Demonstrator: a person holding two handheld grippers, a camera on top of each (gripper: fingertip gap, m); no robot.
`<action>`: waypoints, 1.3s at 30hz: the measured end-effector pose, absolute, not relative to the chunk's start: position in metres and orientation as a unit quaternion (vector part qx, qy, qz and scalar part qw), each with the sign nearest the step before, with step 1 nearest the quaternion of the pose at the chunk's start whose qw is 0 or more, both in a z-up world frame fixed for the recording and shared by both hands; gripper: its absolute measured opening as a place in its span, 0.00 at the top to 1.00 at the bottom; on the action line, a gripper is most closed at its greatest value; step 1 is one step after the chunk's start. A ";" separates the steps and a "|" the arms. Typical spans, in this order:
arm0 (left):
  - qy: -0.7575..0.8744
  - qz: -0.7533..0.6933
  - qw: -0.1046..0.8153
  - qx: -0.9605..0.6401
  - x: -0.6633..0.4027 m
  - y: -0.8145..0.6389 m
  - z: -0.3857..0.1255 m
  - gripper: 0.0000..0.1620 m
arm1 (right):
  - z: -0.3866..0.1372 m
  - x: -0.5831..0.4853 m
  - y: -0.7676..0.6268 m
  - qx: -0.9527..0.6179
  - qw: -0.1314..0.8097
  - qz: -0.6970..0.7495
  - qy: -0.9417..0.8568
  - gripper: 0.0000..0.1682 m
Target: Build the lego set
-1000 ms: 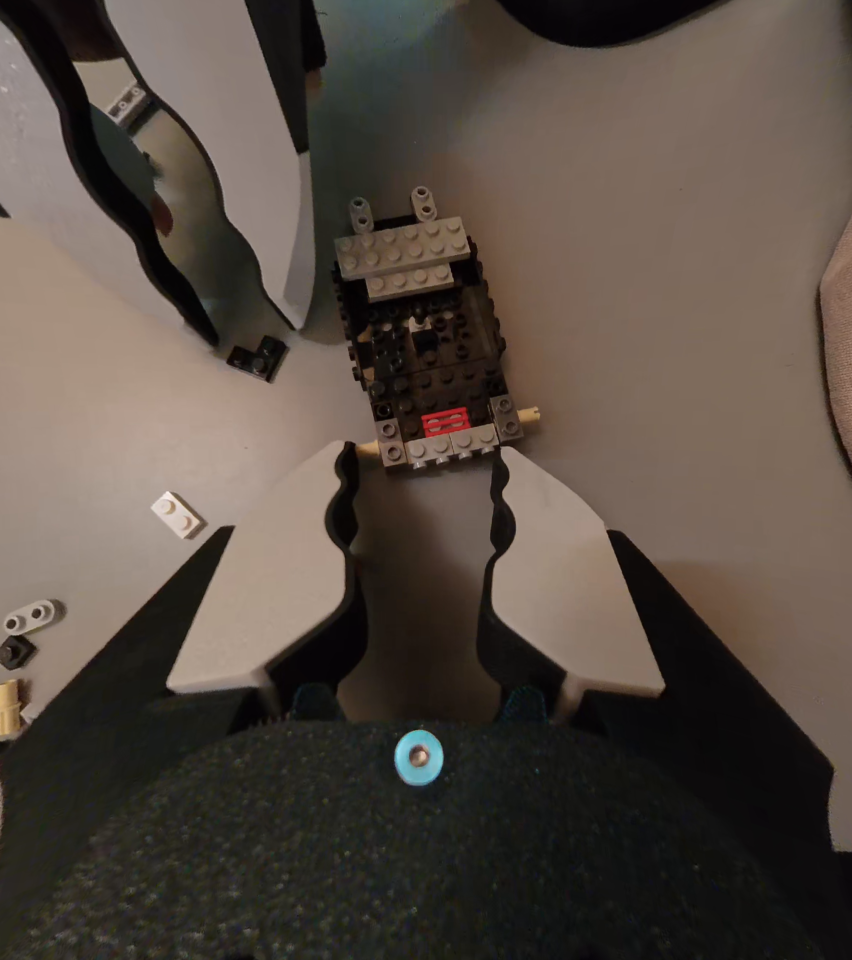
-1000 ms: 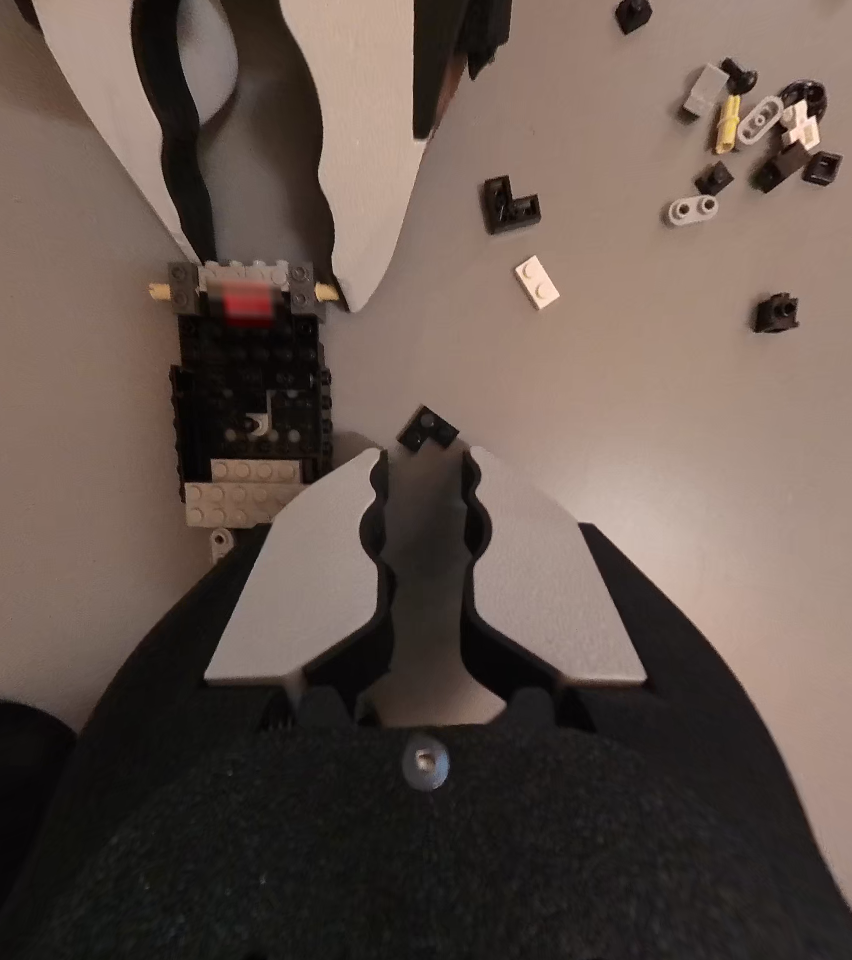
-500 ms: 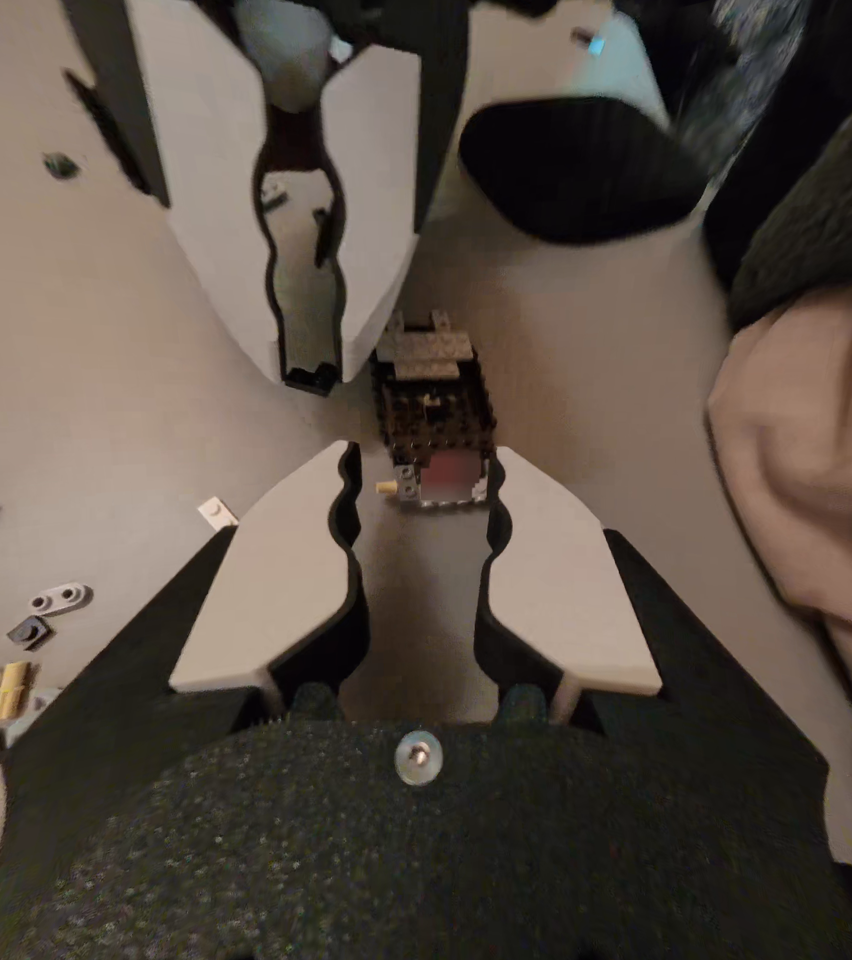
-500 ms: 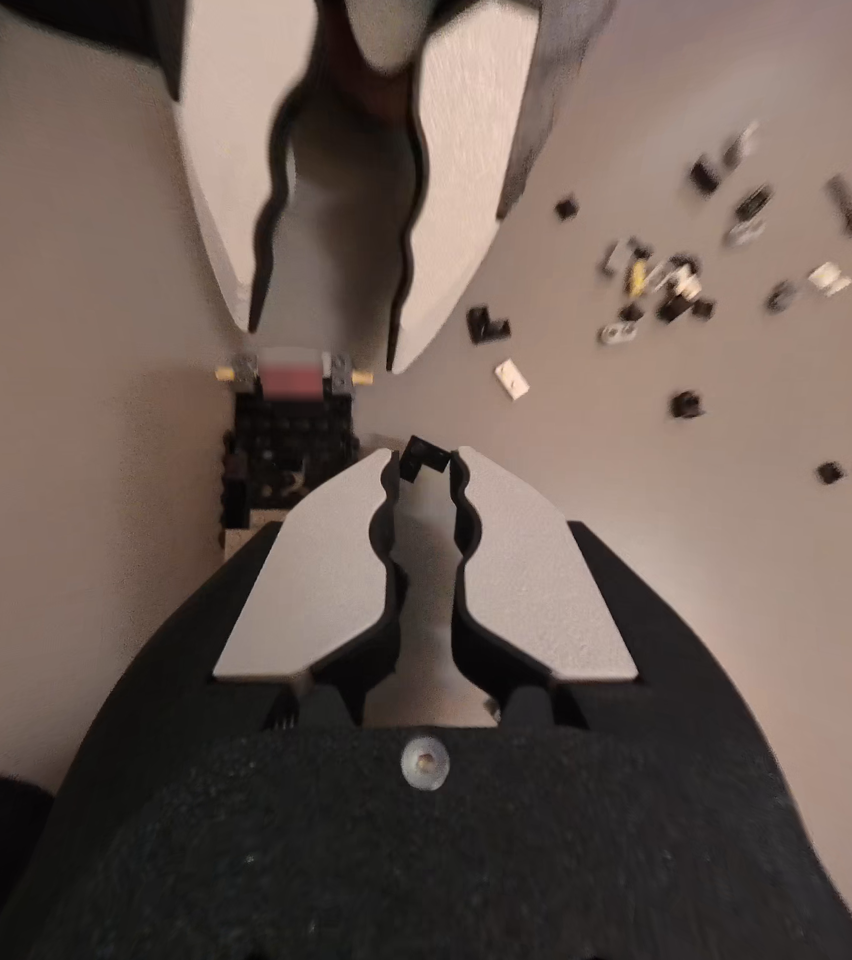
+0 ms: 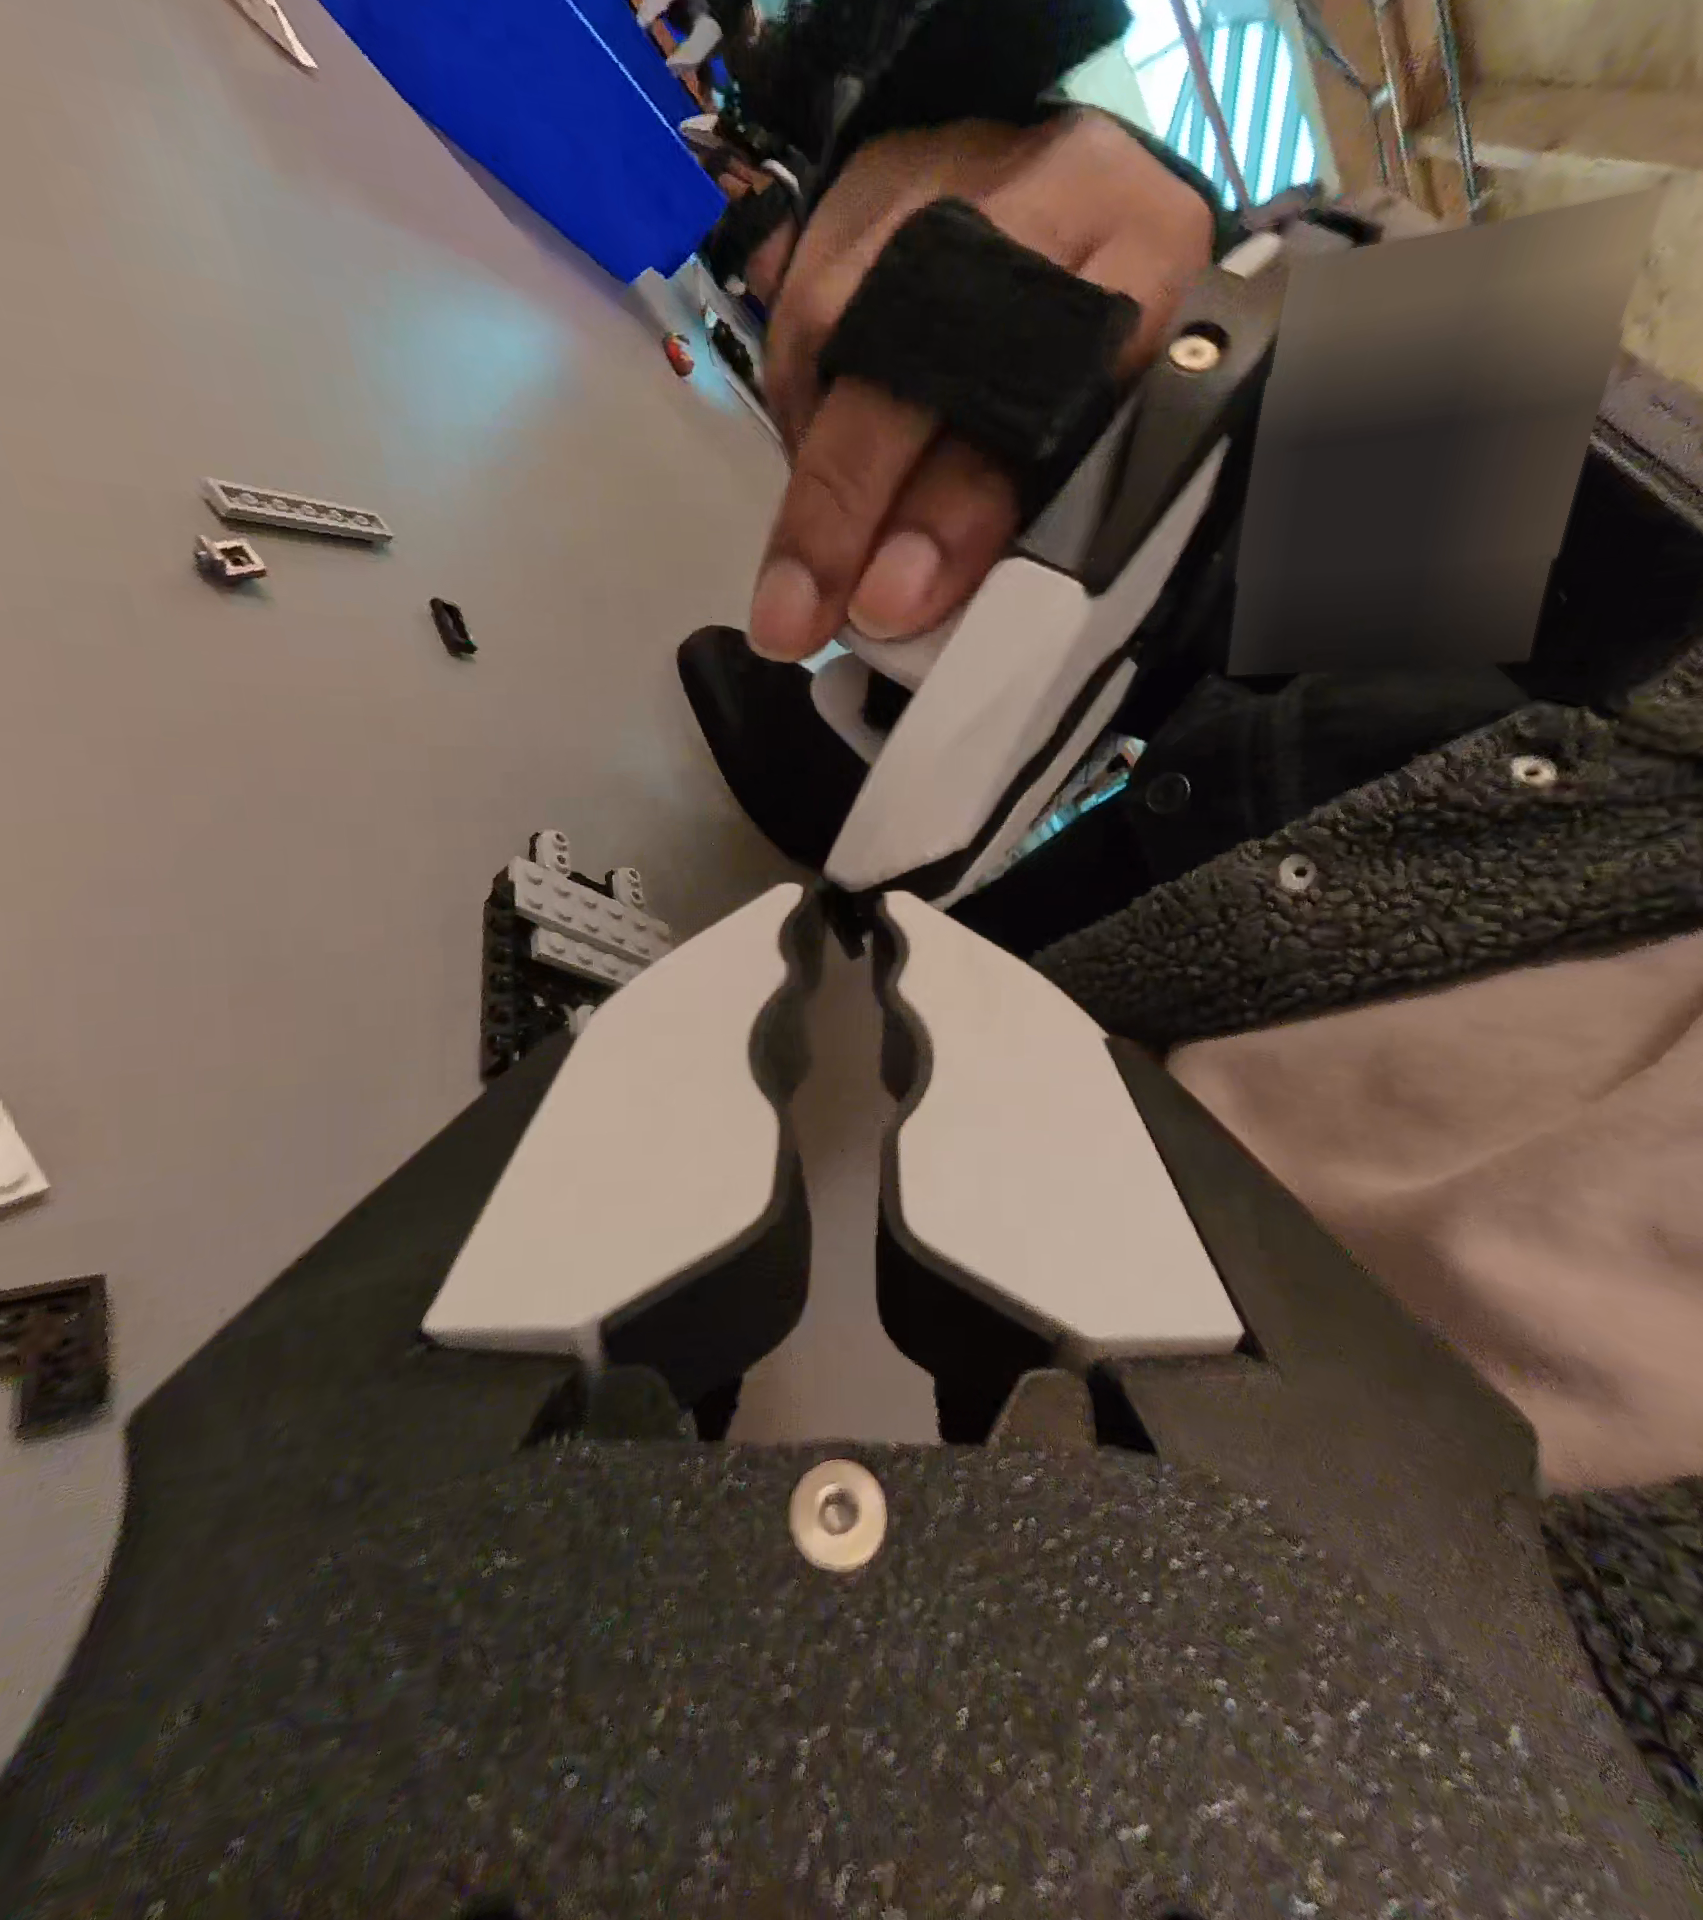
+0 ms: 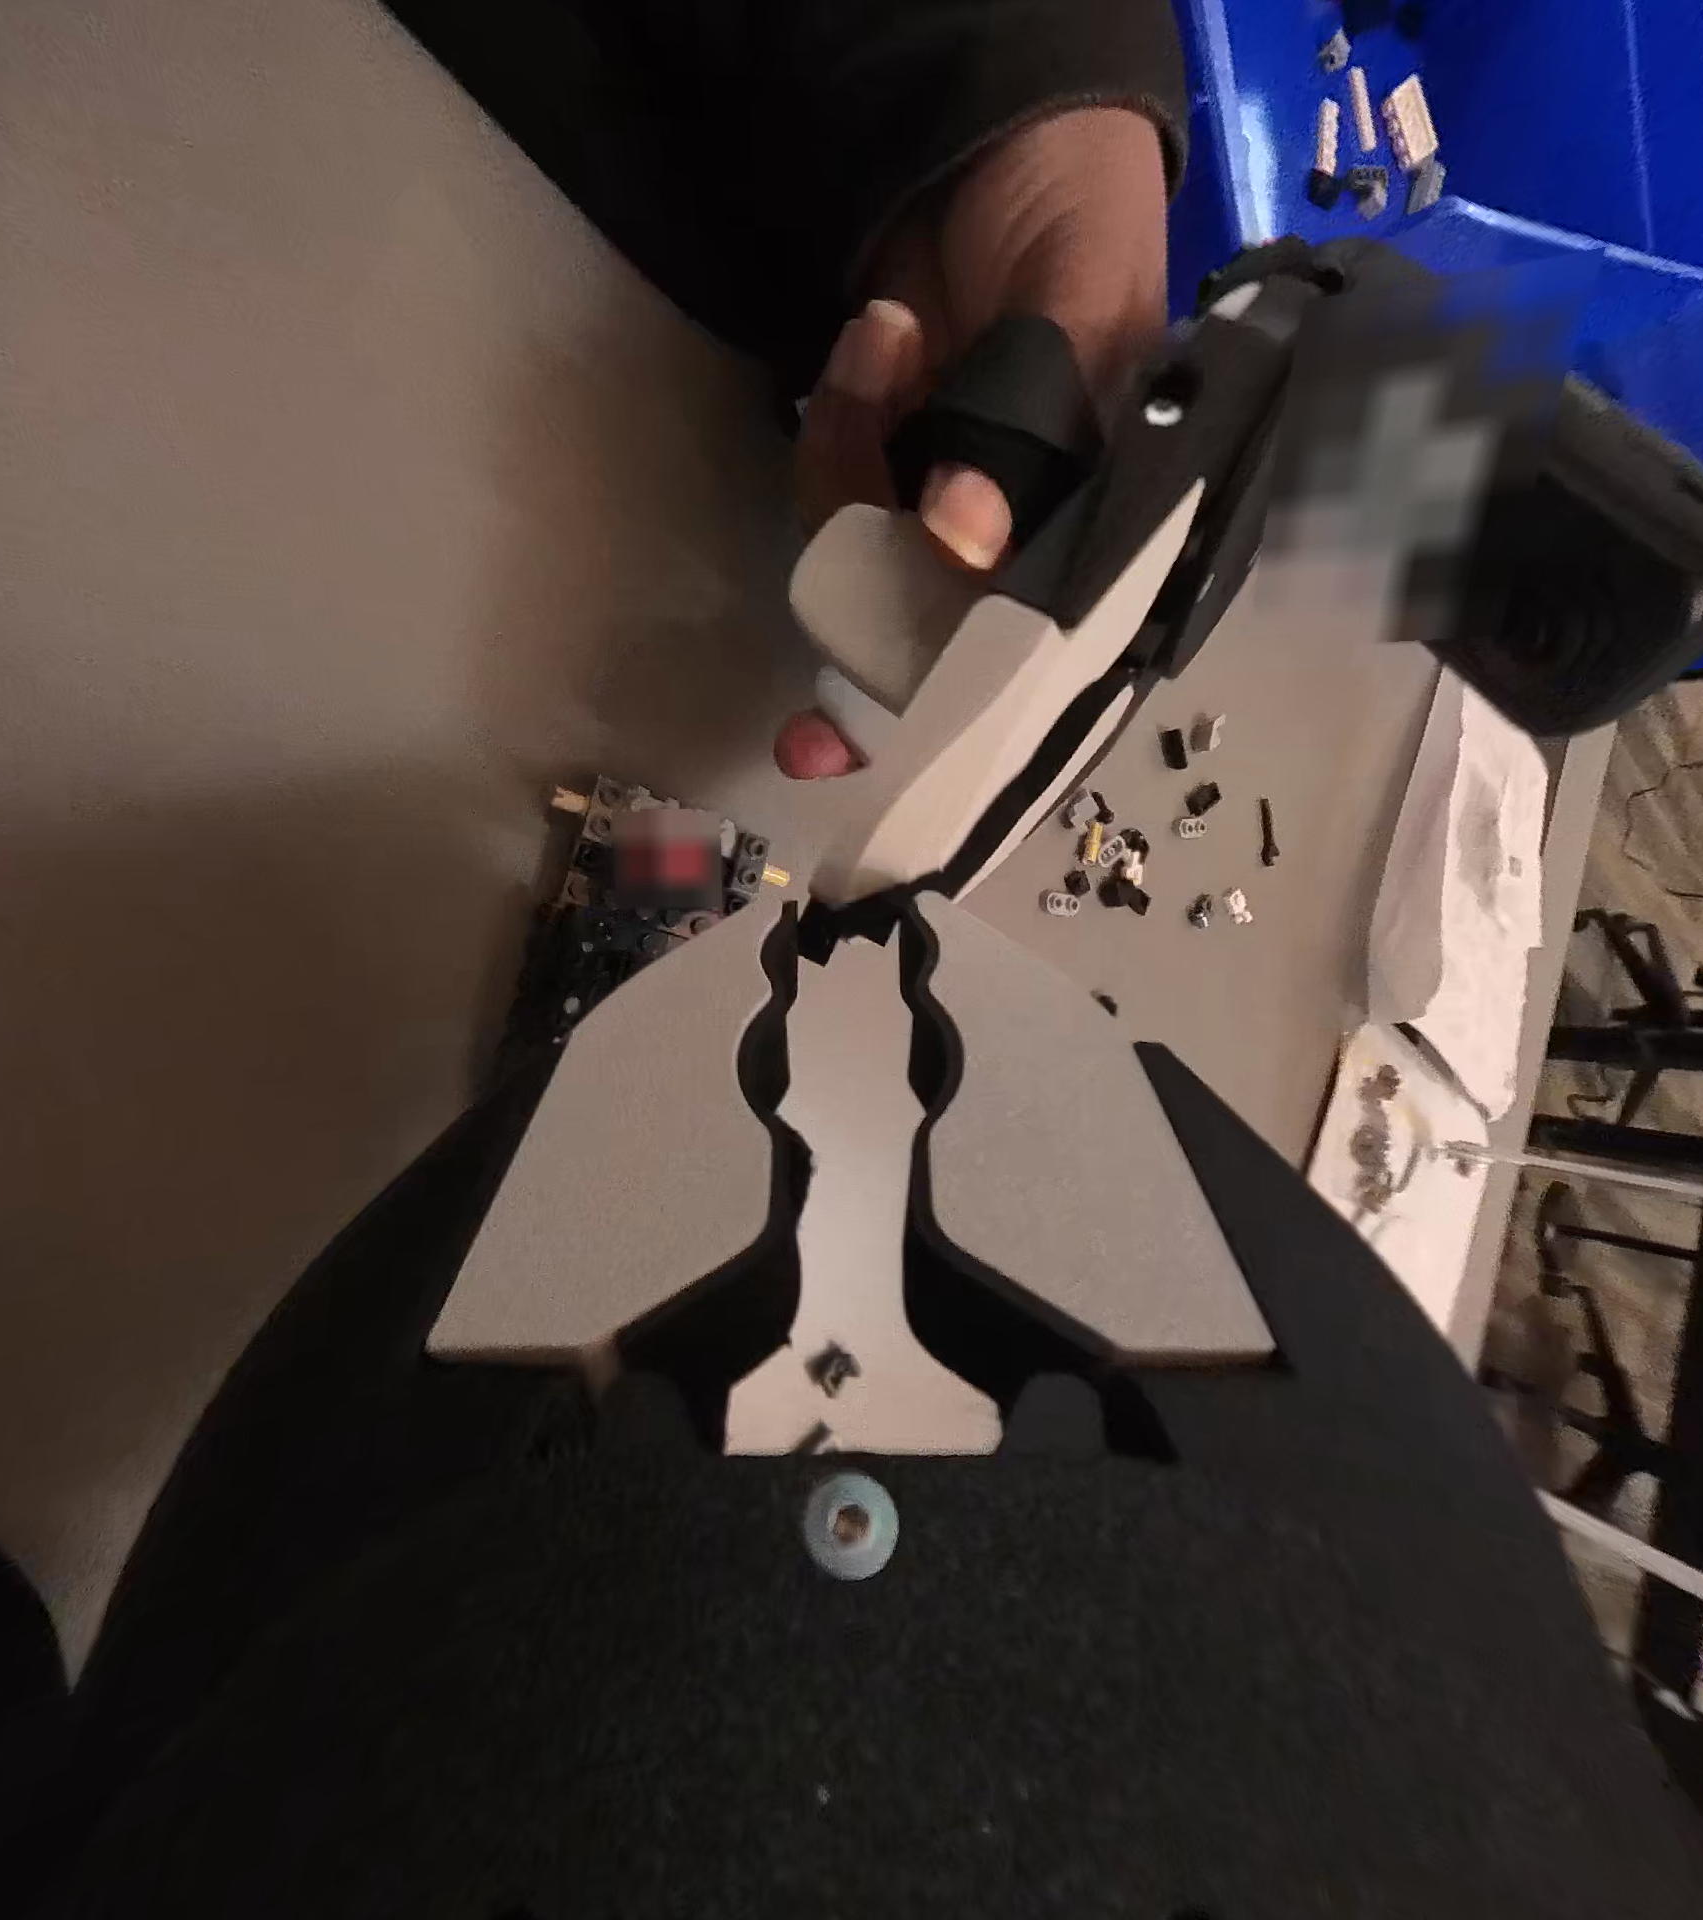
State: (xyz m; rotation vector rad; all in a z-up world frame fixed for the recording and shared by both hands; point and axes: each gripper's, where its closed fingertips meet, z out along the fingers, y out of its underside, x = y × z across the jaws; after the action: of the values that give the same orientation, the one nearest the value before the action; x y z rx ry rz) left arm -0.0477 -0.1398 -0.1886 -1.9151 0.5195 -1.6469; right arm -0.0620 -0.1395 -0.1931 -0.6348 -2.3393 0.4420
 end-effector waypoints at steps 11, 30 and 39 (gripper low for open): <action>0.072 -0.631 0.385 -0.670 -0.072 -0.106 -0.164 0.97 | -0.171 -0.074 -0.103 -0.486 0.436 0.248 -0.716 0.84; 0.004 -0.643 0.434 -0.630 -0.077 -0.097 -0.154 0.97 | -0.163 -0.092 -0.097 -0.565 0.500 0.246 -0.609 0.87; -0.039 -0.634 0.467 -0.615 -0.082 -0.092 -0.153 0.97 | -0.163 -0.097 -0.090 -0.632 0.528 0.257 -0.506 0.88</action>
State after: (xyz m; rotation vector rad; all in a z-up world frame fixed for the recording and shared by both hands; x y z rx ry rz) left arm -0.0817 -0.0917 -0.1531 -1.5086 -0.0963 -1.5556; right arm -0.0968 -0.0895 -0.1630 -1.5097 -1.2102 0.6131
